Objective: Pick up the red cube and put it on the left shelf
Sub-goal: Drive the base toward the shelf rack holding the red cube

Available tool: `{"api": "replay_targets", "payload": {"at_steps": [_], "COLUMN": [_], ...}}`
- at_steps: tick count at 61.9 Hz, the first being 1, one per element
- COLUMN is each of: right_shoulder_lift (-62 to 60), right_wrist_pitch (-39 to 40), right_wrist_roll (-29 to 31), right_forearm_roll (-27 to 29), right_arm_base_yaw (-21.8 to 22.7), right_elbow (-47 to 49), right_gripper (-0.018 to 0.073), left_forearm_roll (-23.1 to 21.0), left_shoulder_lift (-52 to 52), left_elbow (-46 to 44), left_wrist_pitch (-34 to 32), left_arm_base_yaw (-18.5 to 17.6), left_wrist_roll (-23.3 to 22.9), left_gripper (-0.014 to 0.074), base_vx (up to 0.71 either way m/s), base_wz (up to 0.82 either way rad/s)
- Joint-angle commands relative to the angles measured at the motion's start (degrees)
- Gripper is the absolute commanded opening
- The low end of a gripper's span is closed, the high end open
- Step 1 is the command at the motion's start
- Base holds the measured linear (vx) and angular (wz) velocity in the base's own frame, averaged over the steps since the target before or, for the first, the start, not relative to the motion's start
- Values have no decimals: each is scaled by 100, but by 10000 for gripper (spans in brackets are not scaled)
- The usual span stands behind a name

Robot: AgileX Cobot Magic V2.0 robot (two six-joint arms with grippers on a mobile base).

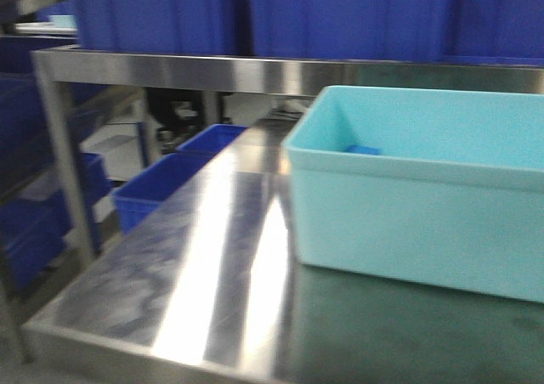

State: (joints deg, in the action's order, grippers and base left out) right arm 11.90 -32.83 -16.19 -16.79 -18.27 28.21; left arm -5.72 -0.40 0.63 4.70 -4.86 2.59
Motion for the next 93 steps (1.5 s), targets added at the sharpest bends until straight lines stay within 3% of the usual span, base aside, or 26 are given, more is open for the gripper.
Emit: {"api": "replay_targets", "payload": {"at_steps": [1,93], "right_shoulder_lift": [66,66], "right_wrist_pitch": [516,516], "right_wrist_roll": [17,17], "right_forearm_roll": [-135,-135], "right_arm_base_yaw": [36,36], "right_elbow": [159,159], "right_gripper": [64,64], "left_forearm_roll": [-7,-7], "left_shoulder_lift": [-70,-70], "left_elbow": [136,136], "left_wrist_pitch": [-506,-506], "left_arm_base_yaw": [-23,-23], "left_wrist_roll": [-31,-31], "left_gripper": [102,102], "base_vx": [-22,-11], "base_wz": [48,80]}}
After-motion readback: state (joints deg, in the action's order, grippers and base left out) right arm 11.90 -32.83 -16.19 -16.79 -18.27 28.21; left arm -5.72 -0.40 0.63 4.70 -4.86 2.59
